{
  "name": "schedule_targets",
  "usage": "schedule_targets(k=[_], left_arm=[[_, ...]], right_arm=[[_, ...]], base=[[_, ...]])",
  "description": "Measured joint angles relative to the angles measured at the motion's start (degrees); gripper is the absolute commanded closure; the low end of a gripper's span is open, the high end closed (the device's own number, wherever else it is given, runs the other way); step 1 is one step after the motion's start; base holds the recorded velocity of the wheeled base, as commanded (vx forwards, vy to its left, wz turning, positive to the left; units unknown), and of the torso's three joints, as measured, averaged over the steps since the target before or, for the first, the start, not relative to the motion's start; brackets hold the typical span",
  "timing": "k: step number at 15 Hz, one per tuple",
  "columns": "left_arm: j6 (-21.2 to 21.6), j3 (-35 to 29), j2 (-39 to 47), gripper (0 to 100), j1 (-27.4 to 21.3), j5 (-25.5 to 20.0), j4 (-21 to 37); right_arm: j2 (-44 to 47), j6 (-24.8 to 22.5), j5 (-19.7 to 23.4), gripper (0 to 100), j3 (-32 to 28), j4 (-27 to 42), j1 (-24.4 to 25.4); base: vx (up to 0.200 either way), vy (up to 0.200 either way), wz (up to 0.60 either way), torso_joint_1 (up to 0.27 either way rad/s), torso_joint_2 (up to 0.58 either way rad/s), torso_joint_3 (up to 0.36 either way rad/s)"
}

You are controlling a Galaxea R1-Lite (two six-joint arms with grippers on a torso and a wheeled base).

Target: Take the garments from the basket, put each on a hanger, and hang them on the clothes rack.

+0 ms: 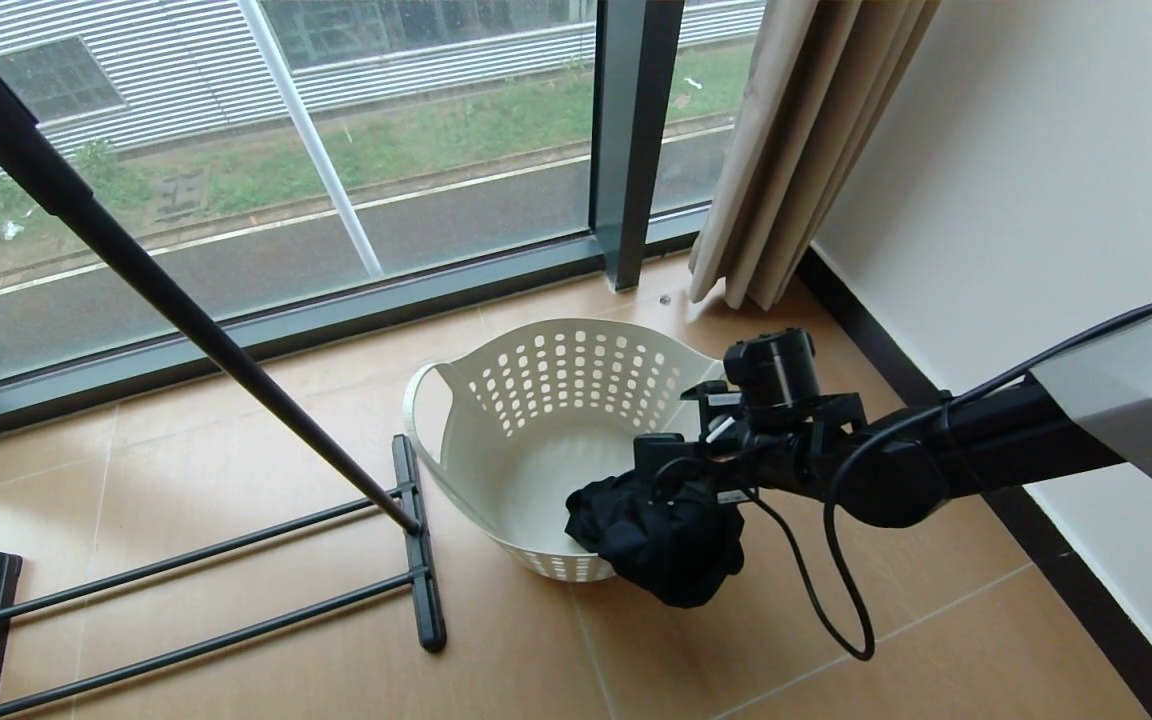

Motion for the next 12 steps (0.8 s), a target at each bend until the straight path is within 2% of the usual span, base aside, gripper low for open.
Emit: schedule_targets(k=[12], left_arm=[[0.00, 0.00, 0.00, 0, 0.02, 0.00, 0.00]], right_arm=[[6.30, 0.02, -0.99, 0, -5.53, 0.05, -0.48]], base=[[0.000, 0.000, 0.00, 0.000, 0.00, 0.000]])
